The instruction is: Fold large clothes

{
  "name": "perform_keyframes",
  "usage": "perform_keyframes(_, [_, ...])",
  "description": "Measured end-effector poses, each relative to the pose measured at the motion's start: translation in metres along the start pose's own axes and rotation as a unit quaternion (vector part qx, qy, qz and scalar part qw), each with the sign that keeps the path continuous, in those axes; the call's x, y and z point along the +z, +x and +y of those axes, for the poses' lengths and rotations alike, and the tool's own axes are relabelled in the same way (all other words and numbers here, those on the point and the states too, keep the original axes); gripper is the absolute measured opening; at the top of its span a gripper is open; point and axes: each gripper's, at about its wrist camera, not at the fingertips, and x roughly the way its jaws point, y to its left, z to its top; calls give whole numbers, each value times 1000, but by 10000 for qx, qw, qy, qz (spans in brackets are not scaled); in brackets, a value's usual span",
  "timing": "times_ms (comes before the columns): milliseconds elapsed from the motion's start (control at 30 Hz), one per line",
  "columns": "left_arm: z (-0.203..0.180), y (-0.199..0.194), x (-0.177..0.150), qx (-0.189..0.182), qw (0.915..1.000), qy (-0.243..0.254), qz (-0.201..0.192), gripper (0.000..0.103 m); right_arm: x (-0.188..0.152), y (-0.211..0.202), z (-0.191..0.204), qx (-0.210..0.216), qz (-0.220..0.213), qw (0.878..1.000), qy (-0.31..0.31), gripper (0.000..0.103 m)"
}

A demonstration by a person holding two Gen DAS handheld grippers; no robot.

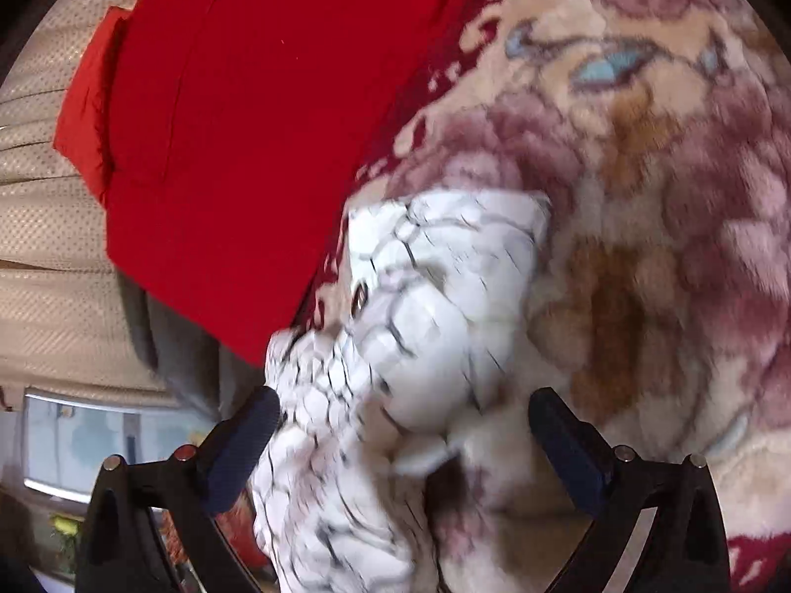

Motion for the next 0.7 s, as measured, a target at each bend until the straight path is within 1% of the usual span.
perform_keyframes(33, [5, 2, 0, 4, 10000, -79, 34, 103, 2, 1, 5, 28, -25, 10000, -39, 98])
perform_keyframes(67, [11, 4, 1, 4, 9998, -169, 51, 103, 4, 4, 13, 5, -35, 10000, -88, 89])
perform_keyframes(100, [17, 4, 1, 9, 9997, -256, 49, 103, 6, 7, 18, -140, -28, 9998, -112, 84])
perform_keyframes(133, [21, 6, 1, 31, 9995, -310, 33, 103, 7, 11, 23, -389, -44, 9990, -197, 81])
perform_keyframes(200, [34, 1, -1, 146, 9989, -441, -88, 103, 5, 18, 33, -803, -128, 9958, -421, 63])
perform_keyframes(233, [38, 1, -1, 210, 9987, -457, -125, 103, 7, 20, 37, -919, -149, 9946, -452, 59])
perform_keyframes(267, [45, -1, -1, 270, 9985, -458, -147, 103, 5, 19, 40, -1004, -182, 9935, -503, 44])
perform_keyframes(300, [52, -2, -3, 318, 9983, -458, -156, 103, 3, 18, 47, -957, -172, 9934, -611, 27])
perform_keyframes(367, [65, -2, -4, 420, 9977, -507, -138, 103, -6, 19, 55, -760, -120, 9947, -681, 24])
perform_keyframes(433, [80, -3, -6, 463, 9966, -665, -129, 103, -19, 18, 70, -679, -171, 9928, -974, 23])
perform_keyframes(500, [94, -7, -9, 460, 9952, -846, -176, 103, -38, 18, 96, -554, -190, 9889, -1368, 22])
perform_keyframes(600, [115, -16, -12, 541, 9923, -1064, -334, 103, -79, 23, 137, -301, -127, 9797, -1977, 22])
perform_keyframes(667, [127, -22, -15, 670, 9901, -1162, -415, 103, -116, 35, 167, -47, 16, 9706, -2406, 22])
perform_keyframes(700, [134, -25, -16, 723, 9888, -1234, -432, 103, -140, 42, 183, 95, 129, 9633, -2678, 22])
